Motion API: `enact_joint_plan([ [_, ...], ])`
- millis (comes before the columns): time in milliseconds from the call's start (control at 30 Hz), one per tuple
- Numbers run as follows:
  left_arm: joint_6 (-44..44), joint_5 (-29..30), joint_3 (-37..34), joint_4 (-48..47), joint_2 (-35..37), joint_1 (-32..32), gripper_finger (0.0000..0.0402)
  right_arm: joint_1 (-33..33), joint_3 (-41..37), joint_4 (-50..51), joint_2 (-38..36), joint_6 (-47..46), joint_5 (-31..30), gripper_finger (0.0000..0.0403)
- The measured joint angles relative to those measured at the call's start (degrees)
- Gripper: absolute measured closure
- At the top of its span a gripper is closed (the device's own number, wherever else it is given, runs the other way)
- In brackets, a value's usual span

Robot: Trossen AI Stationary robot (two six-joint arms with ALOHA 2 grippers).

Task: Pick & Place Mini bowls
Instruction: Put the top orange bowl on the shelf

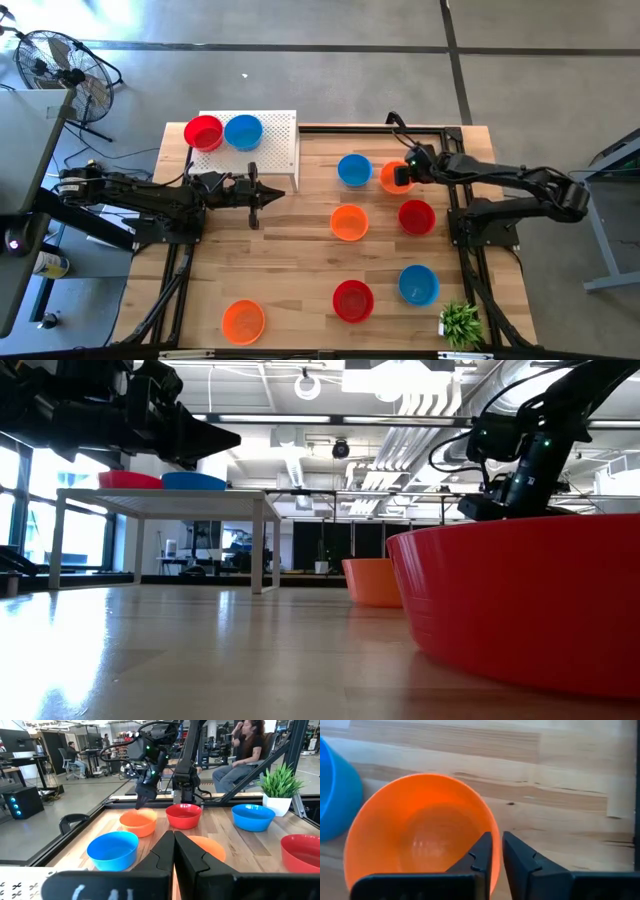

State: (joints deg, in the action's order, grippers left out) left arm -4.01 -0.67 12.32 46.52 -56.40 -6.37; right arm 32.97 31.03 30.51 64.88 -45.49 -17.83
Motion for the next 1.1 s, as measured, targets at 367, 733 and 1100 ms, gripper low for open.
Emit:
enact_joint_plan([
  [367,0.14,0.0,0.0,-0.04,0.0,0.0,0.0401,-5.42,6.17,1.87,-0.39,19.4,7.65,0.029],
  [733,-0.36,0.17,0.0,0.0,0.0,0.01,0.0401,-22.78,9.27,3.5,4.67,25.42,0.22,0.0285],
  [1100,-0.66,0.2,0.0,0.03,0.0,0.0,0.0401,-23.97,9.22,3.53,16.97,26.29,-2.82,0.0286],
])
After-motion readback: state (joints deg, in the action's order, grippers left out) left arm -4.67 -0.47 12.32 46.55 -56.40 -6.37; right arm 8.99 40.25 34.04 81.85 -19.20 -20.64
